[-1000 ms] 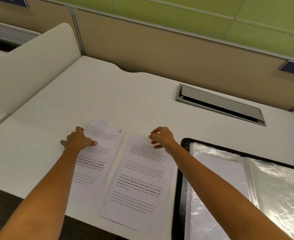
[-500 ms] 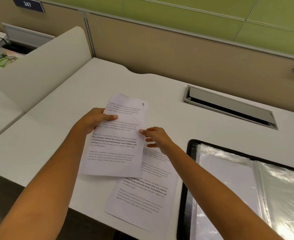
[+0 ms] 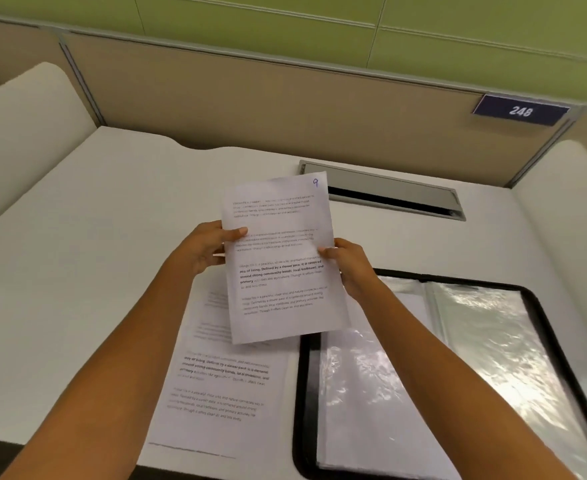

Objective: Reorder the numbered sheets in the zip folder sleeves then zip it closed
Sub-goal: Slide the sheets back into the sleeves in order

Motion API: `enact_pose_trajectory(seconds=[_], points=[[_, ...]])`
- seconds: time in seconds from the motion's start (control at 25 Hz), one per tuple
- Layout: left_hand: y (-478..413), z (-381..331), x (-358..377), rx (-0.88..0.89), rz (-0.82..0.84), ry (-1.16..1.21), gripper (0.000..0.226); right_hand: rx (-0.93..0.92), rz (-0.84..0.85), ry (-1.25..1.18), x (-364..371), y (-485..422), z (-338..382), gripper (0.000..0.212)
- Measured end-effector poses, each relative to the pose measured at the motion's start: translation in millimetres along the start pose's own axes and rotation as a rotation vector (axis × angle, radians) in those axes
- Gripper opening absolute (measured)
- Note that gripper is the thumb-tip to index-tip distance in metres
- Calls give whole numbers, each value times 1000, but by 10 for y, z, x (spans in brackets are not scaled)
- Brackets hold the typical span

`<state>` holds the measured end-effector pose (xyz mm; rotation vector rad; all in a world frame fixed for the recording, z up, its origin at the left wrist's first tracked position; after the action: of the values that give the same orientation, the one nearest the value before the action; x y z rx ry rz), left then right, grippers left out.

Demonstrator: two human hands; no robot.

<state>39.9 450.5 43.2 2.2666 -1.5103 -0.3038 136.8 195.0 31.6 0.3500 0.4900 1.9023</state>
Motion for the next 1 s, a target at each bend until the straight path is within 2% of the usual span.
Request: enact_pose_trajectory(seconds=[0.12,0.28,0.48,0.64,0.72,0.84,0.92,1.0], points=[[-64,-18,747,39,19,67,27,18,-36,-52,-730,68,31,25],[-102,-42,1857,93,58,85,26,53,-15,28,-1590,152,15,32],[-270,-23,2943,114,72,9,25,-31,-217,96,-2841,325,121,31],[-397,195,3696,164,80,-426,29,-80,-379,131,-3842,288,155,29],[-355,356,4142,265,190,-711,29,-93,-459,104,-4290,251,200,27],[-302,578,4684,431,333,-1153,44,-135,-517,85,-4755,166,329,29],[-352,629,4873,508,310,-1376,47,-169,-520,67,-4954,70,420,26],[-437,635,4915,505,268,-1447,49,-195,-500,42,-5047,-38,492,25]])
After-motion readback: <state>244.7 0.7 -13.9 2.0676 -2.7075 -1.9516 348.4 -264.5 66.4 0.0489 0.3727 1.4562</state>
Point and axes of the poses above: each hand's wrist, its own y-axis away from the middle knuckle, its own x-axis out of the palm, z = x × y, the point moved 8 cm from there along -y, towards the middle knuckle, and after that the axes turned 3 degrees about x, right-handed, at the moved point
